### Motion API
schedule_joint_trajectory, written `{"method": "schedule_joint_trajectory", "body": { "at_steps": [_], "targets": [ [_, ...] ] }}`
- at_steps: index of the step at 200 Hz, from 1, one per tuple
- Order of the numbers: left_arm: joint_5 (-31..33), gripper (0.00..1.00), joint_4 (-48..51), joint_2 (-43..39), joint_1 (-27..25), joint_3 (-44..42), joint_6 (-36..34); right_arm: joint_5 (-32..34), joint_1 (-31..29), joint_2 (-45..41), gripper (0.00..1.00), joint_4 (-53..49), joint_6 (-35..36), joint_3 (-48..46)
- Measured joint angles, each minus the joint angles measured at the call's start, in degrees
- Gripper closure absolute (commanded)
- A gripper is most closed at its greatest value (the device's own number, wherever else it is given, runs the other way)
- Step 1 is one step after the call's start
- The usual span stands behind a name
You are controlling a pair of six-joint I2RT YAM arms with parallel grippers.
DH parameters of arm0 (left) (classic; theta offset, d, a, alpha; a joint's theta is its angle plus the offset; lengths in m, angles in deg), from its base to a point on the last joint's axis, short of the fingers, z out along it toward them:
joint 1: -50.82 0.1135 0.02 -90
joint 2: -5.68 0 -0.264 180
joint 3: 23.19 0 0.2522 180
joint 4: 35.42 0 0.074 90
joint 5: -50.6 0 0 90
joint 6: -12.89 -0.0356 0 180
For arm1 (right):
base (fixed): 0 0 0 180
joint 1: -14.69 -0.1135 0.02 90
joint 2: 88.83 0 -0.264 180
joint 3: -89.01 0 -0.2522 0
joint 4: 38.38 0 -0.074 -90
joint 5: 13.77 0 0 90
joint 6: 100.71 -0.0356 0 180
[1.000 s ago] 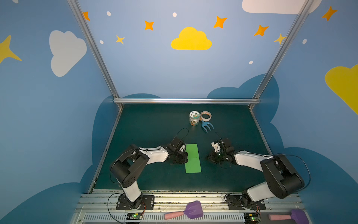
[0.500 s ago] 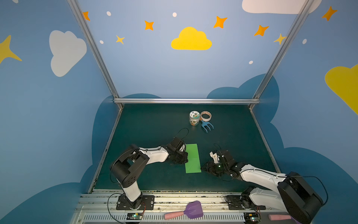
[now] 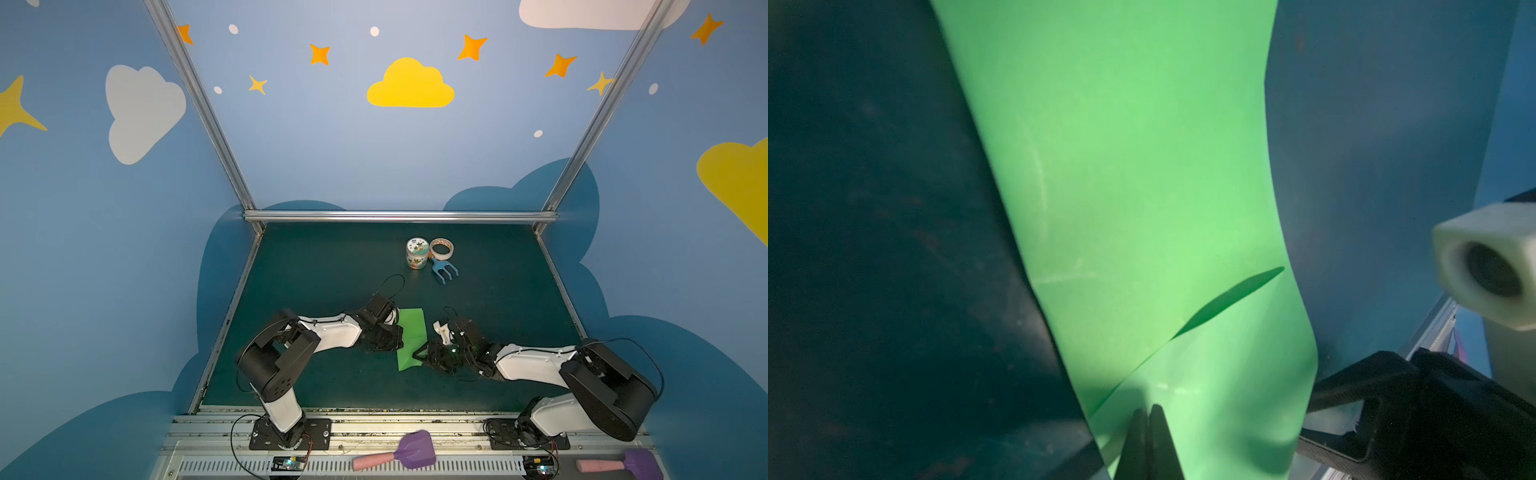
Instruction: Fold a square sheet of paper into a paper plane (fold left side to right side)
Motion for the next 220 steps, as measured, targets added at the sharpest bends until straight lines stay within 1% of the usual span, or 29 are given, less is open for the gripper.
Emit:
{"method": "schedule_joint_trajectory", "body": {
  "at_steps": [23, 44, 84, 100, 124, 140, 154, 182, 204, 220],
  "targets": [
    [0.0, 0.96, 0.0, 0.0, 0.0, 0.0, -0.2, 0.1, 0.8, 1.1, 0.48, 0.4, 1.2, 0.9],
    [0.0, 0.97, 0.0, 0.0, 0.0, 0.0, -0.4, 0.0, 3.0, 2.7, 0.49, 0.5, 3.5, 2.4],
    [0.0, 0.96, 0.0, 0.0, 0.0, 0.0, -0.4, -1.6, 7.6, 6.0, 0.55, 1.5, 7.8, 4.6],
    [0.0, 0.97, 0.0, 0.0, 0.0, 0.0, -0.4, -2.3, 8.4, 6.8, 0.61, 2.1, 8.6, 4.7],
    [0.0, 0.96, 0.1, -0.1, 0.0, 0.0, -0.4, -3.1, 8.8, 8.0, 0.74, 3.1, 9.3, 4.6],
    [0.0, 0.97, 0.1, -0.1, 0.0, 0.0, -0.4, -3.3, 9.0, 8.8, 0.87, 3.5, 9.3, 4.6],
    [-0.2, 0.97, 0.2, -0.1, 0.0, 0.0, -0.4, -3.3, 9.1, 9.5, 1.0, 3.6, 9.4, 4.6],
    [-0.6, 0.96, 1.7, -0.9, 0.0, 0.1, -0.2, -3.8, 9.3, 9.0, 1.0, 2.1, 9.3, 5.1],
    [-1.1, 0.89, 3.7, -4.3, 0.8, 0.2, 1.4, -3.7, 9.7, 5.8, 1.0, -3.4, 9.4, 6.1],
    [-1.3, 0.75, 4.4, -8.7, 2.1, 0.9, 3.0, -3.0, 10.2, 1.1, 1.0, -8.9, 9.7, 7.7]
  ]
}}
